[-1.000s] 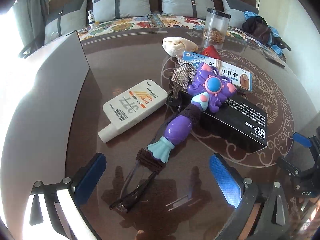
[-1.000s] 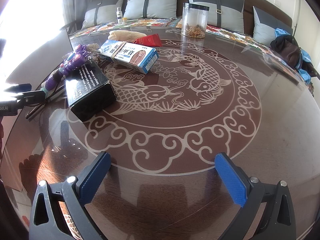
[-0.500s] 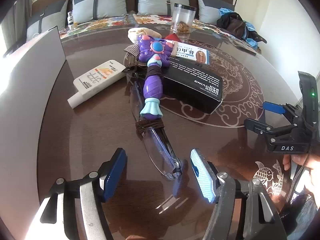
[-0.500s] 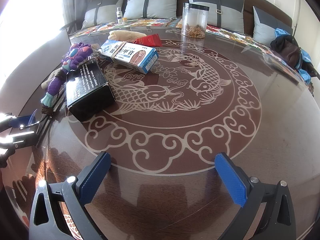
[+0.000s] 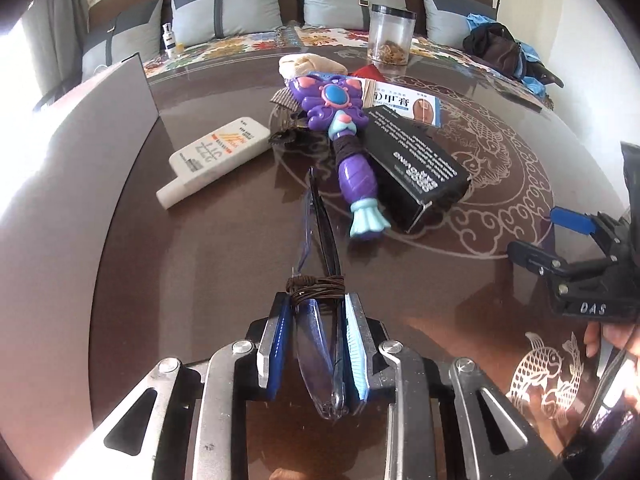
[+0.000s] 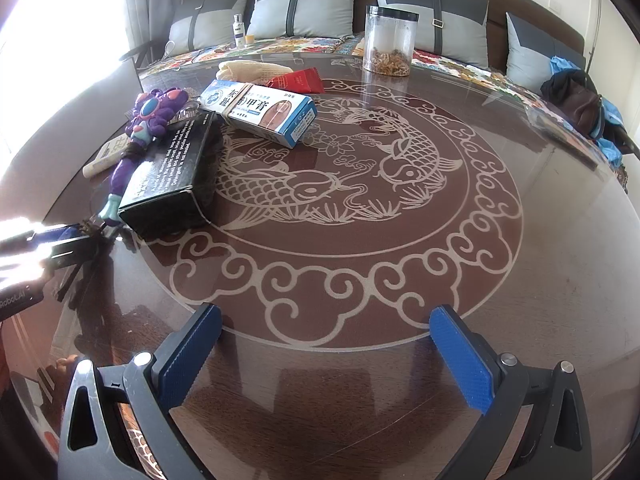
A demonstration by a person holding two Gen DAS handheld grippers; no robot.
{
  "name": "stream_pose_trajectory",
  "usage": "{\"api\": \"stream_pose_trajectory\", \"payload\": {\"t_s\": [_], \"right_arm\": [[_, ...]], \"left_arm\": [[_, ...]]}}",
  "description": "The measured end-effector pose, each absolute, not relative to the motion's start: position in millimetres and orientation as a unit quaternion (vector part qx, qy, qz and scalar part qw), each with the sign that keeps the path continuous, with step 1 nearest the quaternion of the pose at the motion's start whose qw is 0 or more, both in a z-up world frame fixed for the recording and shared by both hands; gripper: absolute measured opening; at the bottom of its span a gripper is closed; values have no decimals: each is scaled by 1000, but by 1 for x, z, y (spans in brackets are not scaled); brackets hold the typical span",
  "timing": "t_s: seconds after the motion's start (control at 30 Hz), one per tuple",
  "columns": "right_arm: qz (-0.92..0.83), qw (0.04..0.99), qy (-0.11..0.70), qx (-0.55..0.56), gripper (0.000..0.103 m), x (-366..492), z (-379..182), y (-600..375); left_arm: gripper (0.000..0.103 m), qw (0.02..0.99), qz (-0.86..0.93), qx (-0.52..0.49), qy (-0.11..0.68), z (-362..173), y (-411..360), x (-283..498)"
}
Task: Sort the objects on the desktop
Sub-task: 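Grasp the eyeglasses by the frame with the left tool, then grasp the purple toy with the right tool while the left tool holds the eyeglasses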
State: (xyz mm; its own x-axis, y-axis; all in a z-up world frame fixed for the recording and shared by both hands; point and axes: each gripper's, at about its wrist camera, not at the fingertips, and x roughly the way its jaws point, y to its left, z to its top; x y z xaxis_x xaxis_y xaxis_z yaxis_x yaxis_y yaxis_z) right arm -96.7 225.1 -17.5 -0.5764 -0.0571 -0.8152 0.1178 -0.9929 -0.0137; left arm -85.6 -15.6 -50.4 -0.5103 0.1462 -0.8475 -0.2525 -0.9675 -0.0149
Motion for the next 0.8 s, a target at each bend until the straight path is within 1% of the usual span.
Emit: {"api": "stream_pose_trajectory", "payload": {"t_s": [0.13,0.2,0.27,0.3,0.33,0.4,0.43,0.47,0.5,0.67,0.73,0.8], "right_arm": [[-887,49,33,458,103,-97,-18,225],[-887,49,33,458,103,-96,-18,225],[-887,49,33,458,103,-96,-18,225],[-887,49,33,458,103,-96,-17,225],[-887,49,33,458,103,-96,-18,225],[-887,49,33,458,103,-96,-18,225],[-887,49,33,458,103,-96,-18,225],[-887,49,33,458,103,-96,-18,225],[-887,49,33,458,103,-96,-18,225],[-889,54,25,455,103,-94,-17,228],[-896,51,21,441,103,-83,-12,228],[-904,68,17,422,103,-72,-1,217]], "left_arm": [[27,102,868,-481,71,-52,-34,-48],[31,96,870,-478,74,-53,-39,-43],[46,92,870,-479,75,-53,-40,-47],[63,93,869,-481,74,-54,-38,-51],[68,98,870,-478,72,-54,-36,-54],[67,105,868,-479,75,-57,-30,-61],[53,108,871,-474,67,-57,-29,-63],[46,107,874,-470,62,-56,-29,-64],[27,103,877,-465,62,-55,-29,-65],[27,94,889,-445,48,-56,-42,-59],[27,92,891,-444,28,-55,-52,-58],[27,89,891,-444,10,-55,-60,-58]]}}
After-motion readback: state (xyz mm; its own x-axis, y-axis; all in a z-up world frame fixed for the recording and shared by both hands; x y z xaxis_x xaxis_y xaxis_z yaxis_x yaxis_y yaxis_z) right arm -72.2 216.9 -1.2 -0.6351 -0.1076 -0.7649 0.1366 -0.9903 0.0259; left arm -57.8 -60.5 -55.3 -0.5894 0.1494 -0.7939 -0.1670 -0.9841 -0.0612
